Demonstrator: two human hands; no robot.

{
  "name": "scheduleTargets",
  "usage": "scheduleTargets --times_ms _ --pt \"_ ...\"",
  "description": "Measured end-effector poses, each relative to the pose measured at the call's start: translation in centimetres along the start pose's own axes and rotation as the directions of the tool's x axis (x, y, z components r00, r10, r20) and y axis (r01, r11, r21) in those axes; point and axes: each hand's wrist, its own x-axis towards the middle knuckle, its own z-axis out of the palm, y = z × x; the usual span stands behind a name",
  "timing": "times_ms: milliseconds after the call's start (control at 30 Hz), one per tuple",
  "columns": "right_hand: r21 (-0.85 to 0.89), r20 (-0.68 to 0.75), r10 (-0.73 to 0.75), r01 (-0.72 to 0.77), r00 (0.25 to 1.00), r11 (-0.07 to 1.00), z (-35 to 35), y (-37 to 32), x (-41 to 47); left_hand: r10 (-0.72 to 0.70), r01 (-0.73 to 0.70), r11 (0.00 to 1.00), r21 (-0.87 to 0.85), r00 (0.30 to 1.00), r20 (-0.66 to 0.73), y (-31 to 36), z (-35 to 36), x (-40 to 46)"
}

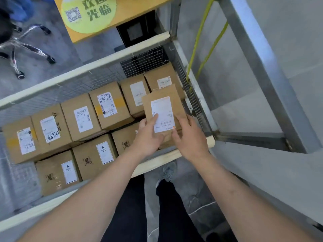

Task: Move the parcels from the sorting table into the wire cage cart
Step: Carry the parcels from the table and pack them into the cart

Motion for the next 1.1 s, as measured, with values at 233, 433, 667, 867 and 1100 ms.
scheduleTargets --times_ms 233,433,667,867,1100 --pt "-0.110 0.130 0.084 -0.070 0.988 0.991 1.7 2.8 4.1 -0.046 0.050 0.998 -0.036 0.994 0.099 -2.9 2.5 5.7" --pt "-0.273 0.246 0.152 -0.082 0.957 0.958 3.7 5.3 6.9 -0.047 0.049 0.999 -0.010 0.989 0.137 -5.9 5.4 9.5" --pt "-0.293 0.351 0.284 -0.183 0.892 0.938 6.6 9.0 11.0 -0.067 0.063 0.998 0.029 0.983 0.170 -8.0 8.8 14.0" --pt "-0.197 0.465 0.351 -0.292 0.813 0.936 9.8 11.4 12.7 -0.031 0.020 0.998 0.054 0.979 0.204 -10.0 11.0 16.0" --pt "-0.255 0.507 0.329 -0.226 0.797 0.940 11.2 11.6 14.7 0.064 -0.122 0.972 0.202 0.960 0.272 -10.2 11.9 17.6"
